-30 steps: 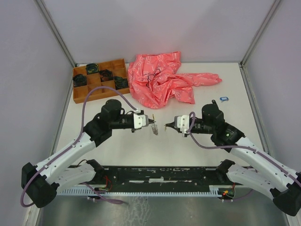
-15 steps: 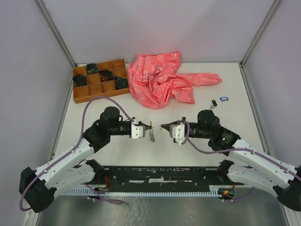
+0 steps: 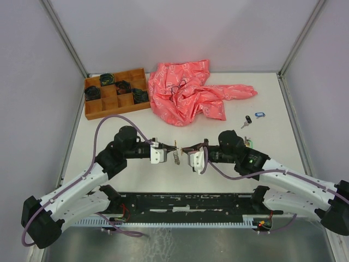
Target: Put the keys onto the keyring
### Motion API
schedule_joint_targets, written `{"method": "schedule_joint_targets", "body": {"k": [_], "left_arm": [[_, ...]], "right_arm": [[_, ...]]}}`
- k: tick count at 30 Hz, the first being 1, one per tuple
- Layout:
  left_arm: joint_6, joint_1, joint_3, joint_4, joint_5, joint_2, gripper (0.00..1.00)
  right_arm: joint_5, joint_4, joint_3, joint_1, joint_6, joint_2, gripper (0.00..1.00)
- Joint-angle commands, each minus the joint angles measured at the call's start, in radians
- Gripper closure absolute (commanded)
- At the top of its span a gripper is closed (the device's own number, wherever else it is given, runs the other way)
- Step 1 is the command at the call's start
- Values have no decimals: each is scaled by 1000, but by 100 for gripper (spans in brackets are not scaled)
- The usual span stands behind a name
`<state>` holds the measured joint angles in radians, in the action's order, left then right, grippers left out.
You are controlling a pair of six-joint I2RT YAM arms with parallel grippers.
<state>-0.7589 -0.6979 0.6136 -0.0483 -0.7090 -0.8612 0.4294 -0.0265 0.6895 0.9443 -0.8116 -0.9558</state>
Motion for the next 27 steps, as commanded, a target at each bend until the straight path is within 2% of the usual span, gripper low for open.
{"method": "schedule_joint_targets", "body": {"k": [1,12,18,22,27], "left_arm": [[-39,-4,-5,82,-28,28,97],[-37,-5,-9,82,-38,28,97],[-43,-6,-7,71,-19,30,97],[-63,-4,0,36,24,35,97],[-75,-4,-3,14,92,63,97]], "right_arm": [[-44,12,39,22,-24,-13,99],[-88,14,58,42,-19,-33,99],[-145,-68,96,42,52,-41,99],[-234,-240,197,43,225,-78,99],[-376,-583,360,43,488,-188,99]]}}
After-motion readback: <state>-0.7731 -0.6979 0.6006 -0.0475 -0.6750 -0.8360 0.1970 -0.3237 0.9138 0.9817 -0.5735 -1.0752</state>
